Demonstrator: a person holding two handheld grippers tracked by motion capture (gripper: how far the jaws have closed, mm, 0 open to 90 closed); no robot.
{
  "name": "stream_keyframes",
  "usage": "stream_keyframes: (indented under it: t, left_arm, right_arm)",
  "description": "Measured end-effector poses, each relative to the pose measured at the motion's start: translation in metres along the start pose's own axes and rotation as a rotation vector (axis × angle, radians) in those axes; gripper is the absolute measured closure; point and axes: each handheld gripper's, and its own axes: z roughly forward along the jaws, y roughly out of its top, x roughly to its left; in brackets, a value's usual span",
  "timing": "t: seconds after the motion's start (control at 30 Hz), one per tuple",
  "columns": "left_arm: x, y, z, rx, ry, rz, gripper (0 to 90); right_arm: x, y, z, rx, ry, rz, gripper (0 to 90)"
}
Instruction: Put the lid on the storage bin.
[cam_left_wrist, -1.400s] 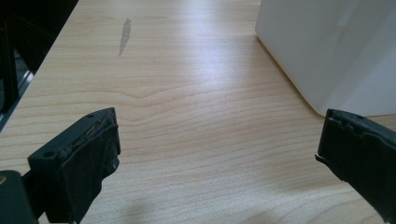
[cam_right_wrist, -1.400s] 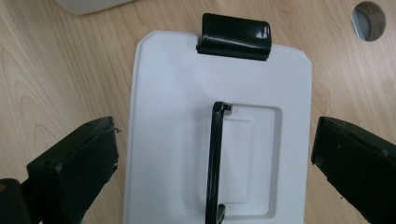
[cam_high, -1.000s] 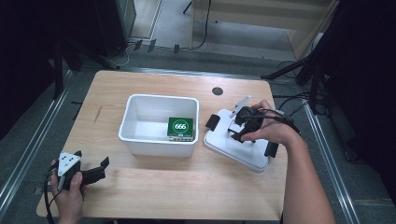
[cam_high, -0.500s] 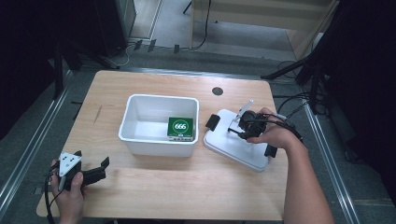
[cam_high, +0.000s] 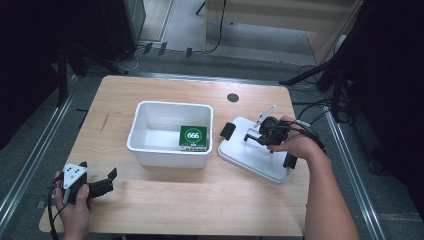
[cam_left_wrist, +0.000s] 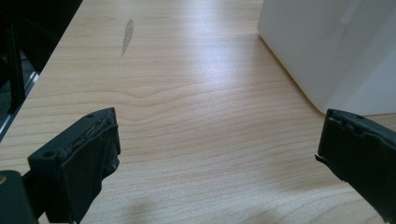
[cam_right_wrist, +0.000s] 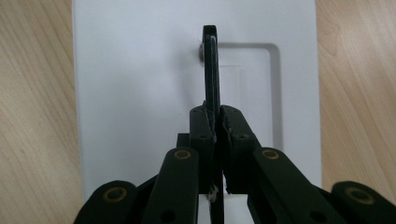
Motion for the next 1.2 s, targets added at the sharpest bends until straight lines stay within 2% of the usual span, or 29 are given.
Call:
stream_keyframes:
  t: [0.37,0.53,0.63,0.73,0.93,1.2]
  left_arm:
    - [0.0,0.0,0.001,0.011,-0.002,-0.001,0.0]
    - [0.001,0.001,0.001,0.011,-0.002,-0.003,0.0]
    - [0.001,0.0,0.001,0.009,-0.001,-0.003,0.0]
    - [0.0,0.001,0.001,0.011,-0.001,-0.001,0.0]
    - [0.001,0.0,0.001,0.007,-0.003,-0.009,0.0]
    - [0.001,0.0,0.0,0.007,-0.004,-0.006,0.0]
  right_arm:
    - [0.0,0.001,0.001,0.011,-0.003,0.0,85.5]
    - [-0.003,0.0,-0.002,0.019,0.003,-0.038,85.7]
    - [-0.005,0.0,-0.007,0.013,0.01,-0.044,85.8]
    - [-0.005,0.0,-0.011,0.008,0.0,-0.077,85.8]
    - [-0.004,0.001,-0.022,-0.004,0.013,-0.095,85.9]
    - [-0.005,0.007,-0.041,-0.01,0.001,-0.134,85.8]
